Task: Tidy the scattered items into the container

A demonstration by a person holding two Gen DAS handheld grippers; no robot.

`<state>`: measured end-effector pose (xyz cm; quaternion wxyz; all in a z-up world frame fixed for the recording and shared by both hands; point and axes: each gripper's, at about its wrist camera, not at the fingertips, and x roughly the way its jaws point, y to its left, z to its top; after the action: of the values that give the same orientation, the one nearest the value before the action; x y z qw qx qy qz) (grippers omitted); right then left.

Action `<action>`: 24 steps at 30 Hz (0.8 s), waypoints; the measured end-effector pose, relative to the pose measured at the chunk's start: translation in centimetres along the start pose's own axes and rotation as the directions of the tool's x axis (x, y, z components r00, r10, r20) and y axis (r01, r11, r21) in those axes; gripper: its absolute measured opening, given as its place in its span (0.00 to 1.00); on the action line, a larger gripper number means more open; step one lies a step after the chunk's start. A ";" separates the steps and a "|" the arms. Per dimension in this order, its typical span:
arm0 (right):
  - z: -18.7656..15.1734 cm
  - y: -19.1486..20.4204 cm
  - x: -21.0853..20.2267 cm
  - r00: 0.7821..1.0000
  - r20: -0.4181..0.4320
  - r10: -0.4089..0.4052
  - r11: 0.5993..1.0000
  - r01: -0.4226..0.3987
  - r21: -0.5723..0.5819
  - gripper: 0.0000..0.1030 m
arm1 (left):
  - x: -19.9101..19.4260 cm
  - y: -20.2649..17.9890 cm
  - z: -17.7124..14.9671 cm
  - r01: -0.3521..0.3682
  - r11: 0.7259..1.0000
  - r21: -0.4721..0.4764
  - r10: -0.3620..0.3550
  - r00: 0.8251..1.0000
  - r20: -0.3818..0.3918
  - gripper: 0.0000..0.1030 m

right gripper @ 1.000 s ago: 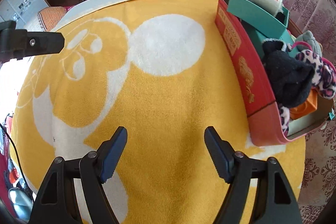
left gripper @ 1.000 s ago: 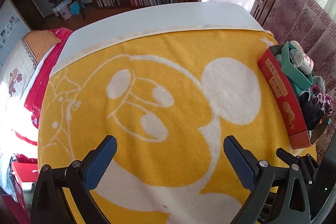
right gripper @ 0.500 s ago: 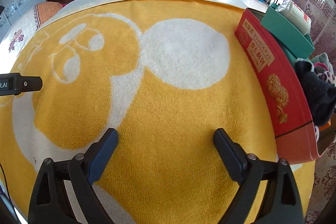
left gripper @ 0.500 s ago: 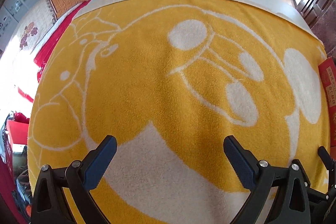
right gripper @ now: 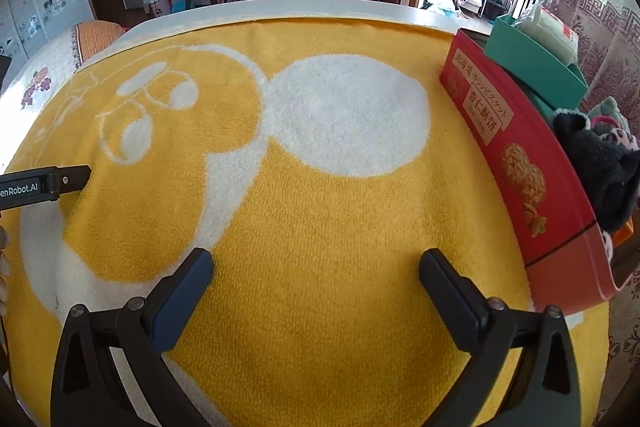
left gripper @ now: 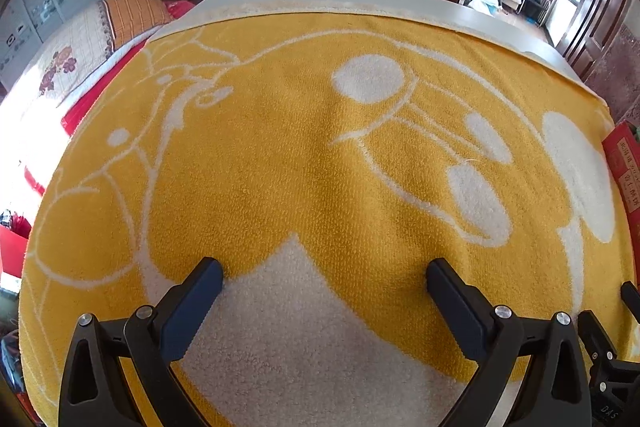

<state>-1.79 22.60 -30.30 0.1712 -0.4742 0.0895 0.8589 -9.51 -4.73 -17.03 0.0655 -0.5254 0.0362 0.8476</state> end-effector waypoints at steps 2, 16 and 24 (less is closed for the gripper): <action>-0.4 0.3 0.0 1.000 0.001 0.001 1.000 -0.001 0.001 1.00 | -0.4 -0.2 -0.8 0.001 1.000 0.002 -0.001 0.999 0.054 1.00; -0.5 0.2 0.0 1.000 0.001 0.001 1.000 -0.001 0.000 1.00 | -0.9 -0.1 -1.1 0.004 1.000 0.008 -0.005 0.995 0.101 1.00; -0.5 0.2 0.0 1.000 0.001 0.001 1.000 -0.001 0.000 1.00 | -0.9 -0.2 -1.1 0.004 1.000 0.008 -0.005 0.995 0.101 1.00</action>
<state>-1.49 22.23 -30.53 0.1709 -0.4736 0.0896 0.8593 -8.11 -4.78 -16.71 0.0712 -0.4816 0.0350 0.8728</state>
